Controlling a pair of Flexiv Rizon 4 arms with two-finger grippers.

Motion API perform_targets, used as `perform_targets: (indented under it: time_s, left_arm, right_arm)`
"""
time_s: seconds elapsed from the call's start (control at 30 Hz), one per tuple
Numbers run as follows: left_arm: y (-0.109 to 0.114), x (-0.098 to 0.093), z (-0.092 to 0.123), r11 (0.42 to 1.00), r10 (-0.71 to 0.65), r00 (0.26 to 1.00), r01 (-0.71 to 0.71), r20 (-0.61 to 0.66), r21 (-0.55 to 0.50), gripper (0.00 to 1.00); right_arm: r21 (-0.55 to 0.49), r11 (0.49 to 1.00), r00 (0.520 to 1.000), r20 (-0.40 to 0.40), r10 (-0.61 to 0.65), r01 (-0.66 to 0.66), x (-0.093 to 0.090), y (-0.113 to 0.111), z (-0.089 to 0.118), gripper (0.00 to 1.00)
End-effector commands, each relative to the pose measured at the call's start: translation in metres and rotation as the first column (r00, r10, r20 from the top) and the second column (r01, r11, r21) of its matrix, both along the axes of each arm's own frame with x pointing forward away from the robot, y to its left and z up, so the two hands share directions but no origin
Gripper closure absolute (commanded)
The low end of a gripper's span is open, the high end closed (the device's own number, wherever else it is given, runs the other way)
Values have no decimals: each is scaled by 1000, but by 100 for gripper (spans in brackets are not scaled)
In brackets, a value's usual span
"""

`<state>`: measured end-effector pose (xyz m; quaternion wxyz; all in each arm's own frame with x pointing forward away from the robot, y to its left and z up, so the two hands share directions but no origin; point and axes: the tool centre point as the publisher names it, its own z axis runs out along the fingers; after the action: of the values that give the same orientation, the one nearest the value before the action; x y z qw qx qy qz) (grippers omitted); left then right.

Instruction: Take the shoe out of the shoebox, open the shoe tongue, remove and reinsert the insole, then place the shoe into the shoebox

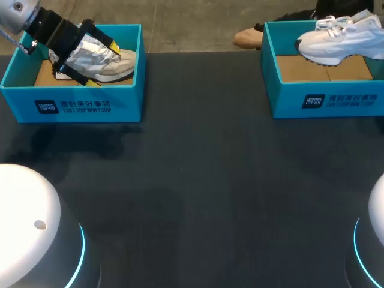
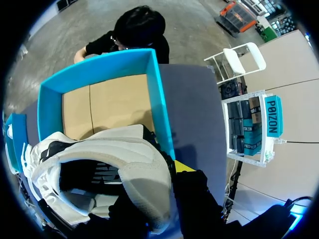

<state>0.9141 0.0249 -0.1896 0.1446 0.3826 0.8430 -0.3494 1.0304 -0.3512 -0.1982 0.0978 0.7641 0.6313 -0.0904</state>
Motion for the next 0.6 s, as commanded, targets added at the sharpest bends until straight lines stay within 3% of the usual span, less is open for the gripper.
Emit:
perform_targets:
  time_s: [0.03,0.6]
  left_arm:
    - [0,0,1,1000,-1,1000,1,0,3,0]
    - [0,0,1,1000,-1,1000,1,0,3,0]
  right_arm:
    - [4,1000,1000,7,-10,10,-1,2,-8,100]
    - [-39,999,999,35,-27,28,9,-1,-44,100]
